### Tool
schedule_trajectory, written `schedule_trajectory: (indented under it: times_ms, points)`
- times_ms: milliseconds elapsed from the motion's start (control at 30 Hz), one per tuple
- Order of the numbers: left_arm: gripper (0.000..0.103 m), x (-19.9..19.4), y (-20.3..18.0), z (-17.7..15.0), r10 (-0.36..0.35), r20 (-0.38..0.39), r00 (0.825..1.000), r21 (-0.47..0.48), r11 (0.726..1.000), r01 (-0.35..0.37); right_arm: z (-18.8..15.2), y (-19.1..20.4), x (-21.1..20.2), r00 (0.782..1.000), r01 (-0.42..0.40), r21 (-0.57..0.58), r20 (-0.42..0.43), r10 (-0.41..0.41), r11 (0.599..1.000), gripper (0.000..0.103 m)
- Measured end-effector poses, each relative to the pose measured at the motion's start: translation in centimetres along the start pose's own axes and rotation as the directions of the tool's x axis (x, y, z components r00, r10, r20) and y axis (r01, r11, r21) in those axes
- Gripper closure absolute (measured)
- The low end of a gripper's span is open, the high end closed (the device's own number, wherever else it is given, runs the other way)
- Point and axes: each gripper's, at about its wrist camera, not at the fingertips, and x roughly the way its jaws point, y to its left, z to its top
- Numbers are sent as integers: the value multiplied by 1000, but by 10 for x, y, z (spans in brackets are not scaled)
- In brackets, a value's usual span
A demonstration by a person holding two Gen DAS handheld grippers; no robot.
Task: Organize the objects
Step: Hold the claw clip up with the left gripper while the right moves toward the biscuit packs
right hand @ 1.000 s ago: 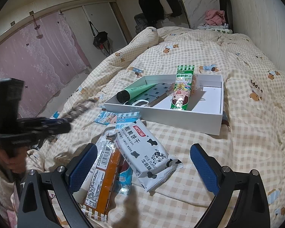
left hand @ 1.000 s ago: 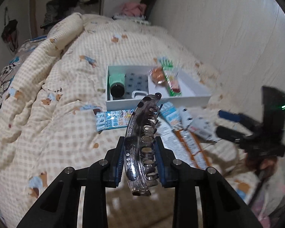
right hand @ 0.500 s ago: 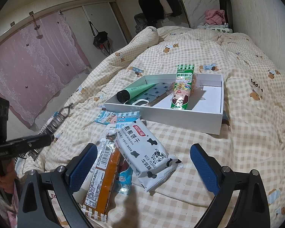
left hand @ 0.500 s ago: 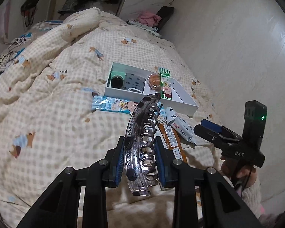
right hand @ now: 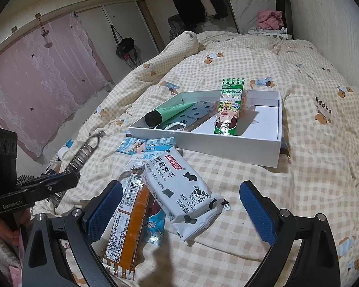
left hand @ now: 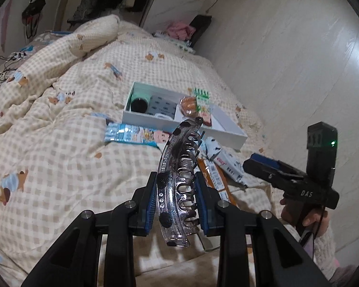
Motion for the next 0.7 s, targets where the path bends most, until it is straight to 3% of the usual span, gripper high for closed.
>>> schedule_trajectory:
  times_ms: [133,433,700]
  points:
    - [71,-7,9,-2,-28,71,997,-25,999,29,0,-1,0,1000,-4,7,-2,4,1000,4]
    - [71,-6,11,-3,-78,64,995,-27,996,80,1,-1,2,1000,-5,10,-5,5,1000,4]
    - [71,-6,12,-4,-80,61,995,-35,996,83,6,0,-7,1000,-20,0,14,20,1000,4]
